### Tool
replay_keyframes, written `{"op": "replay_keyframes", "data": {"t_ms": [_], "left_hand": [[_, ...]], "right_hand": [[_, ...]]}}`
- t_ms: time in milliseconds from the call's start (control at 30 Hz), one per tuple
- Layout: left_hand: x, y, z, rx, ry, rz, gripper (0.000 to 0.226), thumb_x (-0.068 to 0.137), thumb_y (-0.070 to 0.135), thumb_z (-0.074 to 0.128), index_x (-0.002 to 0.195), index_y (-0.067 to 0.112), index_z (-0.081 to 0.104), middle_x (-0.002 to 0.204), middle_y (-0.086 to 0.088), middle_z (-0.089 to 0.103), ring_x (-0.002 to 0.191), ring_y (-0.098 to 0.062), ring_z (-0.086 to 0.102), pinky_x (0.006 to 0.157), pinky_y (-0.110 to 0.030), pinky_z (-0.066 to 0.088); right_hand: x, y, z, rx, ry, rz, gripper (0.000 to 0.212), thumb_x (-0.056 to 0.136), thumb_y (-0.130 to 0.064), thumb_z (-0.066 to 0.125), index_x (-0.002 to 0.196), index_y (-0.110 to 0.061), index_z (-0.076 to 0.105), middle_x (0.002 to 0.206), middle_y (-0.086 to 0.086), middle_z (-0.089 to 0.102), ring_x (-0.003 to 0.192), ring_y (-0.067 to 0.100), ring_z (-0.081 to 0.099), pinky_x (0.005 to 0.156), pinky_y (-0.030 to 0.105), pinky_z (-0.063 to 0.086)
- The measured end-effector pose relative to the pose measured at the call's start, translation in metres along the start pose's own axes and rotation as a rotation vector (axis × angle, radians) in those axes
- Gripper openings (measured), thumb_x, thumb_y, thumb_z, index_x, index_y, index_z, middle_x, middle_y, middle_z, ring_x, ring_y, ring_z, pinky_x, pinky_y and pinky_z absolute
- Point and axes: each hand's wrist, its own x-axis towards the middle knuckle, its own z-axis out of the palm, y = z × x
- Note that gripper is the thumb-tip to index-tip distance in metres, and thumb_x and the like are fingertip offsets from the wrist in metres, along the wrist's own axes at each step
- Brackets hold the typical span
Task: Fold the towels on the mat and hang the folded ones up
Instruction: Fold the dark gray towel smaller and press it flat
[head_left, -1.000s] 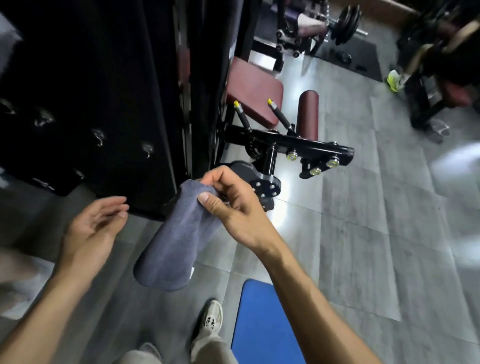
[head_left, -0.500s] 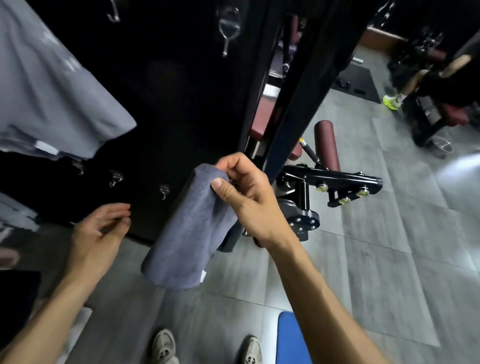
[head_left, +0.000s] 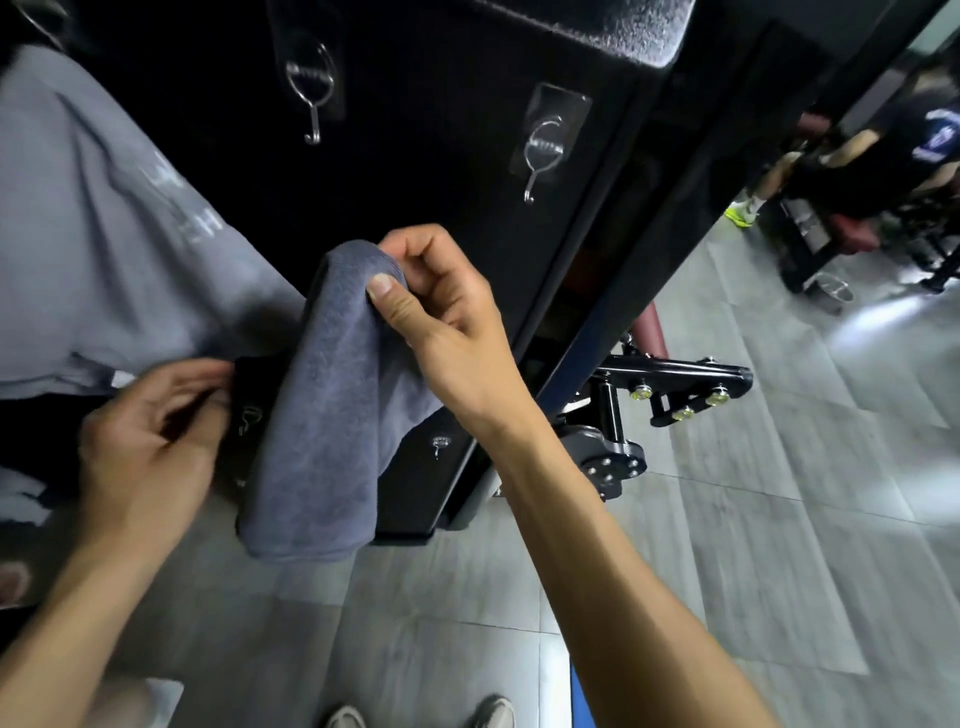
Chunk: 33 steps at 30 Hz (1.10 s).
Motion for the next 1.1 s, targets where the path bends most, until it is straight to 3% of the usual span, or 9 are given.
{"op": "replay_keyframes", "data": {"t_ms": [133, 233, 300, 467, 667, 833, 933, 1000, 1100], "left_hand": [[0.034, 0.014, -0.011, 0.015, 0.001, 0.060, 0.036, 0.094, 0.013, 0.057, 0.088, 0.048, 0.065, 0.085, 0.027, 0.067, 0.088, -0.001, 0.063, 0.083, -0.007, 0.048], [0.064, 0.039, -0.018, 0.035, -0.068, 0.131, 0.009, 0.087, 0.044, 0.058, 0.092, 0.049, 0.064, 0.087, 0.030, 0.066, 0.085, 0.006, 0.063, 0.082, -0.008, 0.049], [0.083, 0.060, -0.019, 0.047, -0.111, 0.190, 0.019, 0.080, 0.058, 0.058, 0.096, 0.049, 0.064, 0.092, 0.027, 0.068, 0.088, 0.008, 0.062, 0.084, -0.009, 0.048], [0.107, 0.105, -0.013, -0.045, -0.286, 0.361, 0.030, 0.087, 0.021, 0.055, 0.114, 0.031, 0.063, 0.112, 0.005, 0.068, 0.101, -0.007, 0.062, 0.094, -0.018, 0.048], [0.119, 0.120, -0.007, -0.108, -0.530, 0.382, 0.034, 0.092, -0.003, 0.055, 0.120, 0.015, 0.063, 0.115, 0.002, 0.069, 0.113, -0.012, 0.062, 0.098, -0.024, 0.048], [0.125, 0.122, 0.001, -0.111, -0.416, 0.422, 0.033, 0.085, 0.002, 0.067, 0.101, 0.031, 0.065, 0.086, 0.017, 0.071, 0.073, 0.003, 0.060, 0.072, -0.011, 0.048], [0.123, 0.124, 0.010, -0.154, -0.306, 0.433, 0.028, 0.085, 0.006, 0.068, 0.095, 0.032, 0.064, 0.082, 0.017, 0.070, 0.076, 0.000, 0.061, 0.077, -0.017, 0.050], [0.123, 0.123, 0.015, -0.165, -0.209, 0.403, 0.024, 0.085, 0.008, 0.067, 0.090, 0.031, 0.064, 0.080, 0.019, 0.071, 0.080, -0.002, 0.065, 0.081, -0.020, 0.052], [0.120, 0.119, 0.024, -0.121, -0.112, 0.390, 0.019, 0.085, 0.014, 0.067, 0.086, 0.033, 0.066, 0.079, 0.024, 0.070, 0.079, 0.000, 0.066, 0.078, -0.018, 0.053]], "right_hand": [[0.027, -0.006, 0.009, 0.004, -0.030, 0.002, 0.007, 0.098, -0.002, 0.050, 0.104, -0.007, 0.051, 0.091, 0.030, 0.059, 0.087, 0.035, 0.061, 0.084, 0.052, 0.051], [0.044, -0.007, 0.016, -0.010, -0.066, -0.008, 0.008, 0.099, -0.004, 0.050, 0.105, -0.008, 0.051, 0.099, 0.035, 0.058, 0.091, 0.036, 0.061, 0.087, 0.055, 0.051], [0.052, -0.007, 0.023, -0.012, -0.075, -0.016, 0.009, 0.099, -0.004, 0.049, 0.107, -0.008, 0.052, 0.101, 0.032, 0.059, 0.093, 0.036, 0.061, 0.089, 0.058, 0.050], [0.066, -0.006, 0.036, -0.035, -0.025, -0.038, 0.010, 0.099, -0.004, 0.050, 0.107, -0.008, 0.053, 0.097, 0.016, 0.060, 0.090, 0.024, 0.061, 0.088, 0.050, 0.051], [0.071, -0.004, 0.040, -0.021, 0.134, -0.092, 0.012, 0.098, -0.004, 0.052, 0.109, -0.004, 0.057, 0.101, 0.023, 0.065, 0.093, 0.032, 0.065, 0.086, 0.053, 0.055], [0.074, -0.007, 0.042, -0.246, 0.412, -0.124, 0.016, 0.093, -0.015, 0.063, 0.107, -0.010, 0.072, 0.096, -0.001, 0.074, 0.092, 0.014, 0.070, 0.085, 0.044, 0.056], [0.076, -0.011, 0.042, -0.419, 0.501, -0.137, 0.014, 0.092, -0.022, 0.064, 0.104, -0.018, 0.069, 0.081, -0.008, 0.072, 0.074, 0.010, 0.068, 0.073, 0.041, 0.055], [0.075, -0.014, 0.043, -0.624, 0.521, -0.191, 0.011, 0.093, -0.023, 0.061, 0.103, -0.020, 0.064, 0.069, -0.007, 0.067, 0.060, 0.020, 0.062, 0.062, 0.041, 0.052], [0.071, -0.012, 0.044, -0.883, 0.508, -0.284, 0.016, 0.094, -0.023, 0.054, 0.105, -0.020, 0.066, 0.064, -0.005, 0.061, 0.057, 0.028, 0.059, 0.053, 0.038, 0.047]]}}
